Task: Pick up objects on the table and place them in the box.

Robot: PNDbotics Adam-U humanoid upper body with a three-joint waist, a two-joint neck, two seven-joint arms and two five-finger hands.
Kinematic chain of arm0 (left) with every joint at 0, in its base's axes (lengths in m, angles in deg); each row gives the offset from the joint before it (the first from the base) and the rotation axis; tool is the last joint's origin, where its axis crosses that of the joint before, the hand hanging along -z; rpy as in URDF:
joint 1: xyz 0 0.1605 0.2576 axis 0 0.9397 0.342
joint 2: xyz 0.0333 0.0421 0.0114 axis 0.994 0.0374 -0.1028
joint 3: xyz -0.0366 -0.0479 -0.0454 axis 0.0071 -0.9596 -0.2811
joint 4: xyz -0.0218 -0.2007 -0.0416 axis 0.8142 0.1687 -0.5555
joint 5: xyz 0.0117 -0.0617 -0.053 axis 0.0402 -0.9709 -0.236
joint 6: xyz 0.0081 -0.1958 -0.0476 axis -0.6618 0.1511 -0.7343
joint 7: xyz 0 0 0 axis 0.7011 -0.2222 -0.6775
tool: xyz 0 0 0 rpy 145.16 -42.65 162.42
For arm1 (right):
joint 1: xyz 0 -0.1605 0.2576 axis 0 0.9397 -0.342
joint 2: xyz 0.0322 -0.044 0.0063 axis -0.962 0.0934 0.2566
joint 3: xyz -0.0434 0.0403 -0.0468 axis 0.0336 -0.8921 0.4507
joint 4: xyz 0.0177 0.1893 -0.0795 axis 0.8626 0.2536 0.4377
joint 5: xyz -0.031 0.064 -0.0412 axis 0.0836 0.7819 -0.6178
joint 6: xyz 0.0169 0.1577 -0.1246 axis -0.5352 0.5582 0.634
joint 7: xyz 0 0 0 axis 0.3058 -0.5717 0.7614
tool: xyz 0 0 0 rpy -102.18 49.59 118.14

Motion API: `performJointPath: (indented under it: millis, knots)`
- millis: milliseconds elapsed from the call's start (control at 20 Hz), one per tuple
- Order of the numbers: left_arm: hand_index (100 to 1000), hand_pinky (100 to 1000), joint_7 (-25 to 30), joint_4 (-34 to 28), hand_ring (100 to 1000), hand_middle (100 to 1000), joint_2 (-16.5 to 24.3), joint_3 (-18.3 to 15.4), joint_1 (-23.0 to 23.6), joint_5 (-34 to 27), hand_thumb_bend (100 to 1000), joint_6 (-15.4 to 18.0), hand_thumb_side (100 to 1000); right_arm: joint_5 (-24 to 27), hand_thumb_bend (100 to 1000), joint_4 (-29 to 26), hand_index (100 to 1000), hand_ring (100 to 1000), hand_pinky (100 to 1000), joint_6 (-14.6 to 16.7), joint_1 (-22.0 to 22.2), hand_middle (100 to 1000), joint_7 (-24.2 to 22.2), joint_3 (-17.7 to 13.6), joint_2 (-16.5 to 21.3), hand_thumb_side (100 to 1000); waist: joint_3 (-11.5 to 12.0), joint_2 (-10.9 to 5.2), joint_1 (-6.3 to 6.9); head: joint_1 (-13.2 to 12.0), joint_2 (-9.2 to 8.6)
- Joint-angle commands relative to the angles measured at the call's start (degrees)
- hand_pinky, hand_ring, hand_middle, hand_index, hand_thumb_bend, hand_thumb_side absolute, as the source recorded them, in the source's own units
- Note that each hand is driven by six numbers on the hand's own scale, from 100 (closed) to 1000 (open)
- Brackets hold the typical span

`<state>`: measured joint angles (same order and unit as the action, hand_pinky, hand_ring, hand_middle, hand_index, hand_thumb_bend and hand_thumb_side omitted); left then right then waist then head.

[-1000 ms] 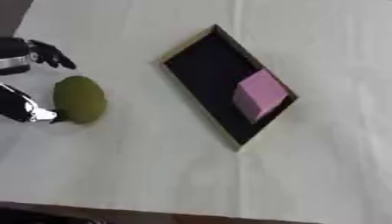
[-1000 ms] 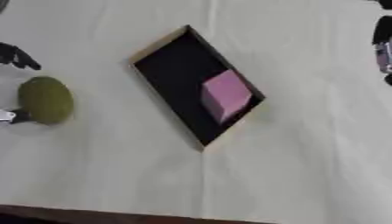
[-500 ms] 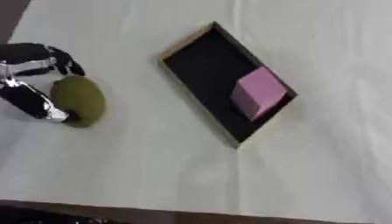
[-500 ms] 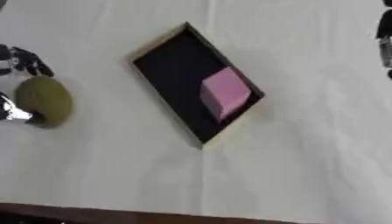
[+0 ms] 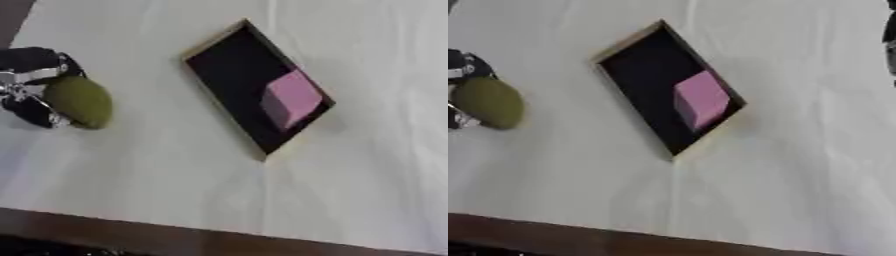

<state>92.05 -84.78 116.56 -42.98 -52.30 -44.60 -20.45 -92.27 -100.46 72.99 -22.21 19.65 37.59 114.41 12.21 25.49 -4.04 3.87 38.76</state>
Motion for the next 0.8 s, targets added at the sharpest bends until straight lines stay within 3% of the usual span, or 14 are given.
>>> performJointPath:
  millis: [50, 500, 550, 600, 800]
  knots:
    - [707, 703, 0.1, -5.5, 646, 598, 1.9, -2.0, -1.1, 0.1, 255, -0.1, 100, 0.5, 100, -0.8, 782, 731, 826, -0.4, 0.2, 668, 0.2, -1.0, 0.8, 684, 0.2, -1.19, 0.27, 0.1, 0.22]
    - [711, 708, 2.6, -15.5, 650, 601, 1.9, -5.1, -5.6, -3.0, 268, -2.7, 100, 0.6, 100, -0.8, 774, 729, 825, -1.1, 1.2, 665, 0.6, -1.3, 0.3, 691, 0.8, -1.43, 0.66, 1.0, 0.36]
    - [710, 708, 2.7, -15.7, 649, 600, 1.3, -5.2, -6.6, -3.3, 156, -3.0, 164, 0.7, 100, -0.8, 773, 729, 824, -1.2, 1.2, 665, 0.6, -1.3, 0.3, 693, 0.9, -1.48, 0.7, 1.1, 0.36]
    - [710, 708, 2.9, -15.5, 648, 599, 0.6, -5.1, -7.7, -3.4, 250, -3.3, 100, 0.8, 100, -0.8, 773, 729, 824, -1.2, 1.2, 664, 0.7, -1.3, 0.2, 690, 0.9, -1.53, 0.72, 1.3, 0.36]
    - [705, 706, 3.3, -12.4, 637, 593, -5.0, -4.0, -13.5, -3.4, 200, -3.8, 100, 1.3, 100, -0.8, 772, 729, 824, -1.1, 0.9, 664, 0.6, -1.3, 0.3, 687, 0.8, -1.88, 0.69, 1.6, 0.5]
